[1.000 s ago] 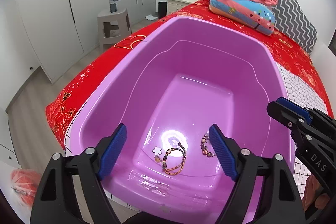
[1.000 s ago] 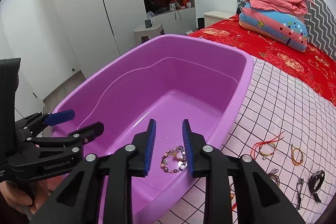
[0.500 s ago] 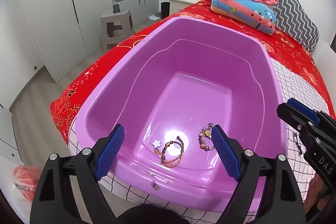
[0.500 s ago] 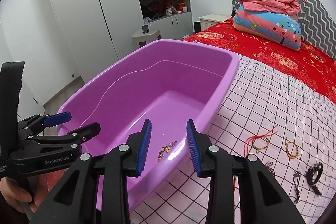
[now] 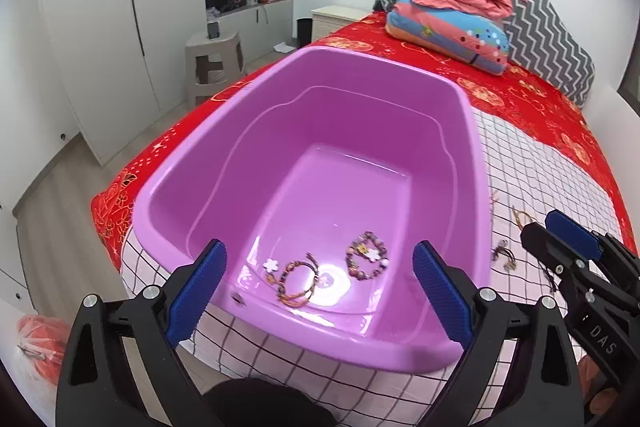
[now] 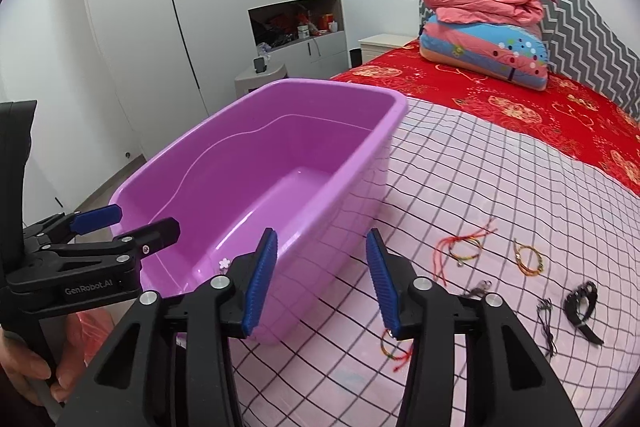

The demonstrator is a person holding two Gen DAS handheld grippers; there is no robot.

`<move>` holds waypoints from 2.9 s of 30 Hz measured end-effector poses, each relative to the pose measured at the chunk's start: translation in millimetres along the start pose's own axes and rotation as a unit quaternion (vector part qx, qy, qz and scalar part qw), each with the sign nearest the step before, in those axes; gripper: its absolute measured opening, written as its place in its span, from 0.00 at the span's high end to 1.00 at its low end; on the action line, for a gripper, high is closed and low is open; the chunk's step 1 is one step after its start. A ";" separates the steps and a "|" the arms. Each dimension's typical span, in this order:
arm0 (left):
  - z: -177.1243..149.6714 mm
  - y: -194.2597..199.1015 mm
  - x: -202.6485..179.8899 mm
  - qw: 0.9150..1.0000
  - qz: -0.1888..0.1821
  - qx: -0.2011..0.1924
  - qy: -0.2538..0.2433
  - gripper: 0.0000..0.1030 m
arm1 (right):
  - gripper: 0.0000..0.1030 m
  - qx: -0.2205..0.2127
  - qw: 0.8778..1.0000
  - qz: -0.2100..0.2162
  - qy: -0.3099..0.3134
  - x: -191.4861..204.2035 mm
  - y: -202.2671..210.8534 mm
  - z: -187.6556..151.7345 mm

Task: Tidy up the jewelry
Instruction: 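Move both open grippers back over the jewelry on the bed, then grasp the black cord with the right gripper while the left grasps the rainbow heart-charm bracelet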

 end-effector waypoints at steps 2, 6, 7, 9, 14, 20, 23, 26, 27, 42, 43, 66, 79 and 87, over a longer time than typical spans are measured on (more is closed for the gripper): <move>-3.2 4.6 -7.0 1.000 -0.005 -0.003 -0.003 0.09 | 0.52 -0.003 1.000 -0.006 -0.003 -5.2 9.1 -6.2; -10.8 15.2 -24.2 1.000 -0.016 -0.008 -0.012 0.09 | 0.50 -0.002 1.000 -0.017 -0.013 -19.8 22.9 -20.0; -12.0 18.6 -29.2 1.000 -0.020 -0.011 -0.016 0.08 | 0.50 -0.003 1.000 -0.022 -0.016 -24.5 27.9 -24.7; -14.1 25.6 -38.6 0.999 -0.025 -0.017 -0.022 0.08 | 0.49 -0.004 0.999 -0.032 -0.021 -33.7 38.2 -33.4; -20.7 45.1 -66.4 0.998 -0.049 -0.032 -0.031 0.08 | 0.48 -0.012 0.997 -0.058 -0.040 -63.7 68.8 -55.3; -35.9 64.6 -109.2 0.994 -0.086 -0.045 -0.055 0.07 | 0.48 -0.007 0.993 -0.104 -0.063 -111.3 102.3 -91.2; -47.9 67.8 -134.1 0.991 -0.112 -0.037 -0.068 0.07 | 0.48 -0.001 0.989 -0.123 -0.076 -135.0 112.9 -106.9; -64.3 63.9 -156.5 0.988 -0.128 -0.023 -0.079 0.07 | 0.48 0.003 0.987 -0.141 -0.084 -154.4 121.3 -122.6; -68.3 61.8 -162.1 0.988 -0.129 -0.018 -0.080 0.07 | 0.48 0.005 0.986 -0.145 -0.086 -159.0 123.4 -126.2; -132.8 -35.4 -187.9 0.991 -0.087 0.077 -0.065 0.07 | 0.48 0.044 0.975 -0.175 -0.128 -232.8 92.0 -174.8; -134.5 -41.1 -188.4 0.991 -0.084 0.079 -0.064 0.07 | 0.48 0.046 0.975 -0.176 -0.127 -237.0 87.7 -177.1; -157.1 -153.7 -195.8 0.990 -0.029 0.117 -0.073 0.07 | 0.48 0.091 0.969 -0.207 -0.098 -308.1 -18.6 -190.2; -156.9 -160.6 -206.1 0.991 -0.030 0.097 -0.084 0.11 | 0.66 0.099 0.969 -0.221 -0.057 -310.6 -32.8 -191.9; -157.6 -149.5 -218.0 0.989 -0.052 0.095 -0.099 0.55 | 0.90 0.108 0.969 -0.222 -0.030 -301.2 -37.3 -191.8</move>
Point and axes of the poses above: each gripper's, at about its wrist camera, not at the fingertips, and y roughly against the way its jaws point, x to its left, z to its top, the point moved 6 cm from there along -y, roughly the way its jaws point, and after that the axes turned 14 degrees about -x, right-handed, at the moved point
